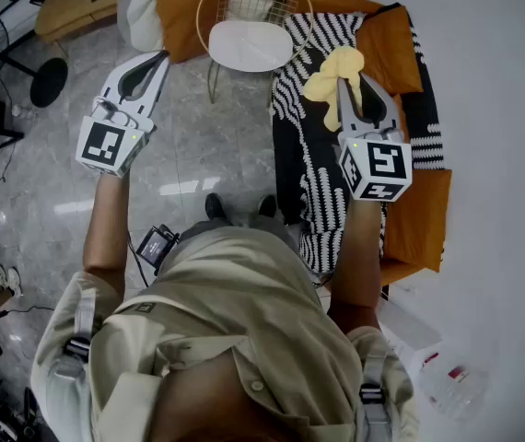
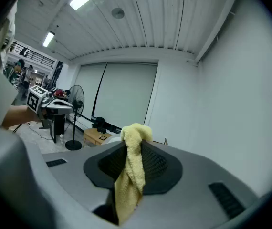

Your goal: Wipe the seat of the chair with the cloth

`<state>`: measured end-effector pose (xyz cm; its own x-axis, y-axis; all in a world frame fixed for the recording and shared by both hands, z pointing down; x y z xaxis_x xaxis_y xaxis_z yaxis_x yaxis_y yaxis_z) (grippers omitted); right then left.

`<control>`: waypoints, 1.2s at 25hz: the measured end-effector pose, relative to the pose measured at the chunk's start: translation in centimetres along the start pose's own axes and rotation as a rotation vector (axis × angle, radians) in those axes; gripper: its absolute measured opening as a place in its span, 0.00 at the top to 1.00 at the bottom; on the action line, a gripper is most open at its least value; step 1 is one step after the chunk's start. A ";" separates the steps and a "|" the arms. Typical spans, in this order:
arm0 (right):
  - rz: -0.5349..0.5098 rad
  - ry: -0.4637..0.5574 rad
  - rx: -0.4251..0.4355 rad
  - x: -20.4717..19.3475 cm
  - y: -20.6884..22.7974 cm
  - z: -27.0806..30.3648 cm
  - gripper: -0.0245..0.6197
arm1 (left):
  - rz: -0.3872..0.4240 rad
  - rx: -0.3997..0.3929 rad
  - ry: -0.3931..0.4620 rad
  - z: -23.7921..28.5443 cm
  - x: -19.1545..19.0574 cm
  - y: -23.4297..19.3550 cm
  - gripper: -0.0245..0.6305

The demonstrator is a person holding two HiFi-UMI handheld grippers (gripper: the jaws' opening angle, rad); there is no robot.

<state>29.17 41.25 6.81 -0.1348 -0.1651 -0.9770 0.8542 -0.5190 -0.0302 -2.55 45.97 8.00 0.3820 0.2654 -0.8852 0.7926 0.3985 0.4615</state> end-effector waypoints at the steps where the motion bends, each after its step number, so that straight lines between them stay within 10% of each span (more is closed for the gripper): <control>1: 0.000 0.000 0.000 0.1 -0.2 0.2 0.82 | -0.004 0.000 -0.002 -0.1 -0.1 -0.2 0.94; 30: 0.144 -0.012 0.035 -3.2 4.7 12.7 0.80 | -0.025 0.023 -0.100 6.6 -6.4 -3.2 0.94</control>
<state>27.23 28.70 12.43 -0.0181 -0.2502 -0.9680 0.8471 -0.5182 0.1181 -4.39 37.24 11.79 0.4063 0.1664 -0.8985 0.8130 0.3831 0.4386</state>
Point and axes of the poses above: the fingertips, and each gripper's own axes: z forward along the fingers, y to its right, x out of its top, the point moved 3 cm from there along -z, backward along the fingers, and after that the axes turned 13 degrees about z, right-handed, at the moved point
